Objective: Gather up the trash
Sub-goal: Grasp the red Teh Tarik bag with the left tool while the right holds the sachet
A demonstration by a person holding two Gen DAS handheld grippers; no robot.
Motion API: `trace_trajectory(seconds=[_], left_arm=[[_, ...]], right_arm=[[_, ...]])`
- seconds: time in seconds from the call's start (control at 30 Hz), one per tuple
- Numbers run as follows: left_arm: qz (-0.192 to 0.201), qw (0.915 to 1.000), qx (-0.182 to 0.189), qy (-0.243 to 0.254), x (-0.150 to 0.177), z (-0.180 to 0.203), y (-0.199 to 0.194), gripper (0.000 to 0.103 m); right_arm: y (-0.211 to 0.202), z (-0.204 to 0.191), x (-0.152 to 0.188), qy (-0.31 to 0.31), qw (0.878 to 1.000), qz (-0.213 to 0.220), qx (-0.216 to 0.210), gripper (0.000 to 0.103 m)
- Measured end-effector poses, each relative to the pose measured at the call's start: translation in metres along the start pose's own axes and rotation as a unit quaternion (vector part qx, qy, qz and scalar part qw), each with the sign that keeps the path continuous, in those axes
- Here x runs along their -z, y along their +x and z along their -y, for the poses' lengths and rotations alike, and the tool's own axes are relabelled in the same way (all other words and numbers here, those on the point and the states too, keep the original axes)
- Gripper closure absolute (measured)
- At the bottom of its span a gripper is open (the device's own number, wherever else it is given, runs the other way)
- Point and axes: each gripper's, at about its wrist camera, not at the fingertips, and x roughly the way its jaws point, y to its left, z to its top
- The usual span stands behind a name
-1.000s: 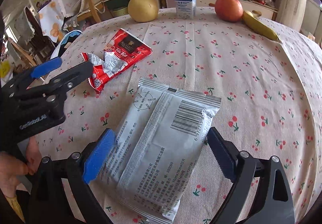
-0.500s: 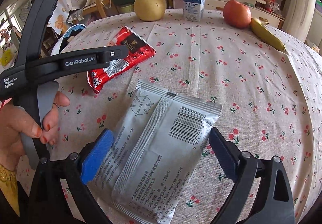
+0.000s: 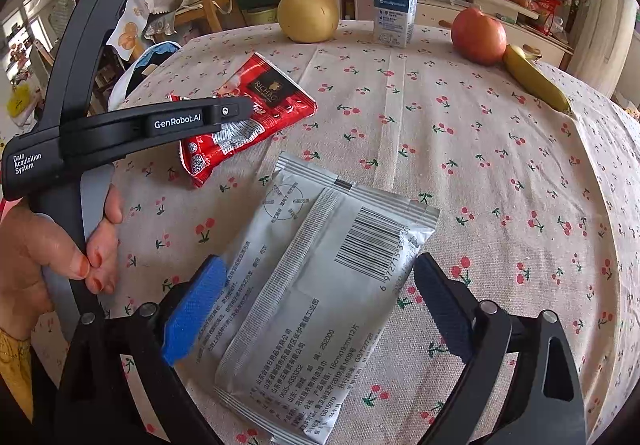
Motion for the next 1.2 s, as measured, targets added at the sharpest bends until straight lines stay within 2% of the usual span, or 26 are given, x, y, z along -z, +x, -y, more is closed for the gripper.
trace_trajectory(seconds=[0.23,0.37,0.5,0.7,0.83,1.07,1.13,1.2], left_arm=[[-0.001,0.9999,-0.004,-0.013,0.009,-0.001,-0.009,0.062],[0.006,0.9995,-0.013,-0.028,0.015,-0.007,-0.019,0.062],[0.020,0.9987,-0.020,-0.042,0.019,-0.013,-0.034,0.062],[0.035,0.9975,-0.023,-0.057,0.027,-0.018,-0.056,0.062],[0.036,0.9967,-0.024,-0.069,0.035,-0.026,-0.067,0.062],[0.040,0.9946,-0.026,-0.092,0.050,-0.035,-0.087,0.062],[0.040,0.9938,-0.024,-0.101,0.055,-0.038,-0.092,0.062],[0.039,0.9930,-0.023,-0.109,0.061,-0.040,-0.098,0.062]], right_arm=[[-0.004,0.010,-0.001,0.025,1.000,0.004,-0.016,0.026],[-0.004,0.010,-0.001,0.035,0.999,0.002,-0.013,0.024],[-0.001,-0.003,-0.001,0.030,1.000,-0.003,-0.005,0.011],[0.007,-0.019,-0.004,0.021,1.000,0.006,0.011,0.009],[0.012,-0.025,-0.006,0.019,1.000,0.006,0.003,0.005],[0.016,-0.037,-0.003,-0.022,1.000,0.015,0.014,0.008],[0.015,-0.039,-0.002,-0.031,0.999,0.019,0.018,0.016],[0.014,-0.037,-0.001,-0.031,0.999,0.022,0.013,0.018]])
